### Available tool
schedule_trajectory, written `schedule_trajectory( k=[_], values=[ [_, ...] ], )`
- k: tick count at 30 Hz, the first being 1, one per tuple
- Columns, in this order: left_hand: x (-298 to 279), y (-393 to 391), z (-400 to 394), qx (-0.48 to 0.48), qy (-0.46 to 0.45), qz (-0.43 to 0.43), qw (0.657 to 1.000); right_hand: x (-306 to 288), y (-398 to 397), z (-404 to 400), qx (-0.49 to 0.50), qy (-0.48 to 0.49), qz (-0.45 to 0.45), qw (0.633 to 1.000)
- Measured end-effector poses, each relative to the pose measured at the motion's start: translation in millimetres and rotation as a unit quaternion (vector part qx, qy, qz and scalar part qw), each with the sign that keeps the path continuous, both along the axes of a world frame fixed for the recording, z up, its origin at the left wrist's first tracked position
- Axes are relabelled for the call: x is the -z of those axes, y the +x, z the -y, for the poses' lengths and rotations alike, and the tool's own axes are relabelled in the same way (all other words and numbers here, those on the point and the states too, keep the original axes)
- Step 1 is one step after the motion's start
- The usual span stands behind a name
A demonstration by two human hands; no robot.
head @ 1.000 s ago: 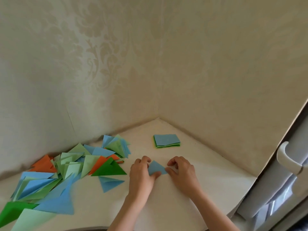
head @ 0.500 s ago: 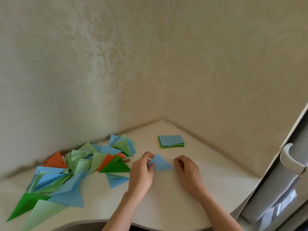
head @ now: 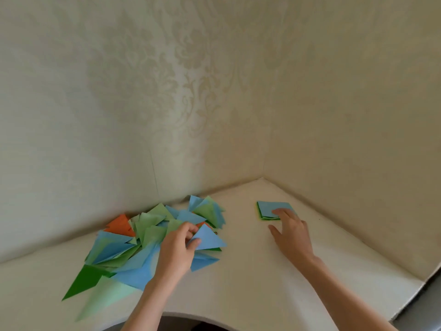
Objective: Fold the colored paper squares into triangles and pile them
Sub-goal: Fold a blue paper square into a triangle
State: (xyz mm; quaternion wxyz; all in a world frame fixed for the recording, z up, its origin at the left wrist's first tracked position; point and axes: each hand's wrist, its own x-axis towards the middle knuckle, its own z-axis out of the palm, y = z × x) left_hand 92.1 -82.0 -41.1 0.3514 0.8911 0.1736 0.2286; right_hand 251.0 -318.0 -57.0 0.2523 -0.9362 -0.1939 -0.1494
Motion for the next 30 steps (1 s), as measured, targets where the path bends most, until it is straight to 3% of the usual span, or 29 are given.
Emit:
schedule_trajectory(
  k=[9,16,21,30],
  values=[
    [19,15,-7,-0.007,-0.006,0.009,1.000,7,32,-21,0.021,-0.117,-0.037,0.992],
    [30,24,-6,-0.016,-0.013,0.024,0.999,22,28,-33,0.039,-0.088,0.061,0.994],
    [27,24,-7,-0.031,0.039,0.045,0.998,19,21,-32,0.081,-0.075,0.091,0.990],
    [-6,37,32,0.013,0.054,0.120,0.991,-12,-3,0,-0.012,0.035,0.212,0.977]
  ],
)
